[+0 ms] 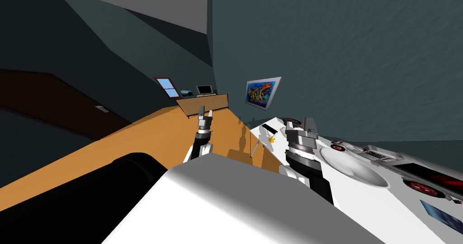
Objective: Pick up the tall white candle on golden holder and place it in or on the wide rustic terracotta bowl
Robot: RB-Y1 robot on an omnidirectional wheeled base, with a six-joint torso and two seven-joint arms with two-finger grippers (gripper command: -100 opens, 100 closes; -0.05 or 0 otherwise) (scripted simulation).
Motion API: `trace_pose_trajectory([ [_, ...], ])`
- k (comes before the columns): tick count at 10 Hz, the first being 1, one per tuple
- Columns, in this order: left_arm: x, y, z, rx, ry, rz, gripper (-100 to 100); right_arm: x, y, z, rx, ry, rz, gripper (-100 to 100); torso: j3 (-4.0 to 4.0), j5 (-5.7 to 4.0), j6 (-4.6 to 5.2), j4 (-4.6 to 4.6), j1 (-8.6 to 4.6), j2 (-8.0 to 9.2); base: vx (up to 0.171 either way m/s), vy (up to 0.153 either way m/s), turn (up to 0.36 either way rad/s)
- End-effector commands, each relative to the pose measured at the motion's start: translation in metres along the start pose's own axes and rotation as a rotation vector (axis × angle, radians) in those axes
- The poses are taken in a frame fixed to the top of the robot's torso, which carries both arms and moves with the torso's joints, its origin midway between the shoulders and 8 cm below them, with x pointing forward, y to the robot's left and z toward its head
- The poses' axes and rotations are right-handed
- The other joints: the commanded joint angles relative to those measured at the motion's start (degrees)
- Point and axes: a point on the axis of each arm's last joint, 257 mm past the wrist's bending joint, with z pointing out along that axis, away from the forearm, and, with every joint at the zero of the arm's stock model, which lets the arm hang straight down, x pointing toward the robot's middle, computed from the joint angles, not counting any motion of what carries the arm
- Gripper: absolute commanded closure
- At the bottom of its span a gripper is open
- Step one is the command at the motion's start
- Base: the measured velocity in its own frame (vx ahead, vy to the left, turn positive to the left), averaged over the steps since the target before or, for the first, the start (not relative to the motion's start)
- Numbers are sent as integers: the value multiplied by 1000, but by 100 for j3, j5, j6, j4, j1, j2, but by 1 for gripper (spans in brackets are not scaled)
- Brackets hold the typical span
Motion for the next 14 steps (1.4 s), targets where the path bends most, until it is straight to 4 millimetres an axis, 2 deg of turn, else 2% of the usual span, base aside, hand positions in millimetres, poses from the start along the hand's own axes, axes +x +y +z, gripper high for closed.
trace_pose_trajectory([
  [1,0,0,0,0,0,0,0,3,-7,0,11,46,-58,-100,0,0,0,0,0,0,15,28,-46],
  [3,0,0,0,0,0,0,0,2,-17,0,28,81,-132,-100,-5,4,0,-2,17,-9,25,68,-63],
  [7,0,0,0,0,0,0,0,-18,-52,3,90,131,-387,-100,-8,13,0,-3,58,-14,39,140,-84],
  [10,0,0,0,0,0,0,0,-42,-76,5,140,144,-572,-100,-7,11,0,-3,50,-11,23,138,-80],
  [14,0,0,0,0,0,0,0,-85,-108,6,223,145,-827,-100,-10,13,0,-4,55,-18,34,151,-99],
])
